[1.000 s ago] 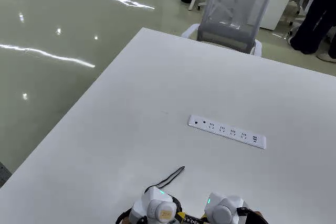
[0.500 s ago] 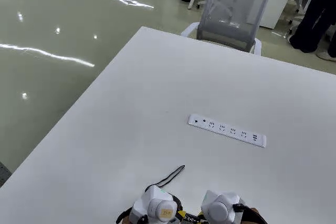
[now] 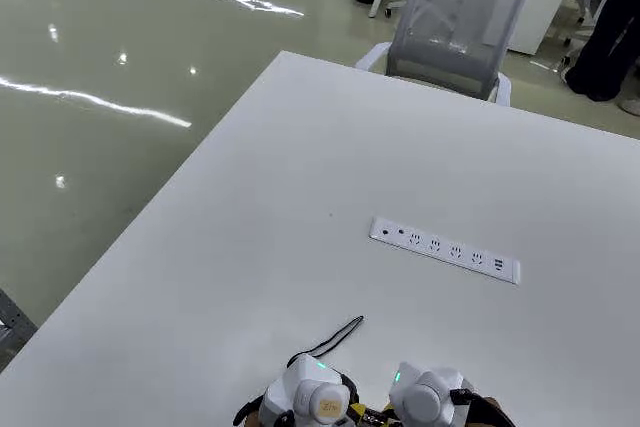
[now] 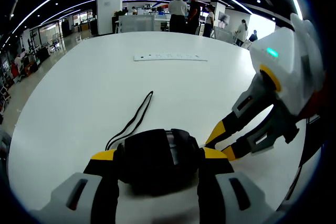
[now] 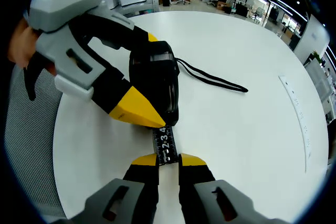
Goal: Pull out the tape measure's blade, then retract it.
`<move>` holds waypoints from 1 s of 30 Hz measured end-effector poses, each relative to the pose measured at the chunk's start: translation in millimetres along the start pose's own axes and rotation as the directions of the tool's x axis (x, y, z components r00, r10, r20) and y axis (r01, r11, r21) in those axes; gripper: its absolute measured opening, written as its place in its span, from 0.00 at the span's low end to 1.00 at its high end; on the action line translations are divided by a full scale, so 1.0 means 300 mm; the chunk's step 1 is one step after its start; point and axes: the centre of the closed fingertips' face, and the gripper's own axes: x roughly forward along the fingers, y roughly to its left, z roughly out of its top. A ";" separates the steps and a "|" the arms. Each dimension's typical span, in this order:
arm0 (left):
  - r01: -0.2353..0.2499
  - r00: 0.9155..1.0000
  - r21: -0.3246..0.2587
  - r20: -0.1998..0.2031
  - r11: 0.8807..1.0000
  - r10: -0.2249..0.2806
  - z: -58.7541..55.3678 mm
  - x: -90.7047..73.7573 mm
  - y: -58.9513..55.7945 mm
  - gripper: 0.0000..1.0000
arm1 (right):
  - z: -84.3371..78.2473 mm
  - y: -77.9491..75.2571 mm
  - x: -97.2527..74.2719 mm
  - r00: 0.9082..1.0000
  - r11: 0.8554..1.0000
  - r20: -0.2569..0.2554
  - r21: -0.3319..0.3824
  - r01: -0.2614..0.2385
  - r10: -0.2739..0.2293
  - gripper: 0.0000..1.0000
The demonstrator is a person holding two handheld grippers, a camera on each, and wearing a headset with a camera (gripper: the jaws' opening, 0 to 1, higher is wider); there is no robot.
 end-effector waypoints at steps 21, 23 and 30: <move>0.002 1.000 -0.004 0.001 1.000 -0.002 0.000 -0.004 -0.001 0.57 | 0.038 0.007 0.021 1.000 1.000 0.017 -0.005 -0.004 0.004 0.12; 0.003 1.000 -0.004 0.000 1.000 -0.003 0.000 -0.004 -0.001 0.57 | 0.040 0.006 0.025 1.000 1.000 0.018 -0.009 -0.003 0.003 0.11; 0.003 1.000 -0.004 -0.001 1.000 -0.003 0.002 -0.003 0.001 0.57 | 0.048 0.004 0.027 1.000 1.000 0.019 -0.013 -0.002 0.002 0.12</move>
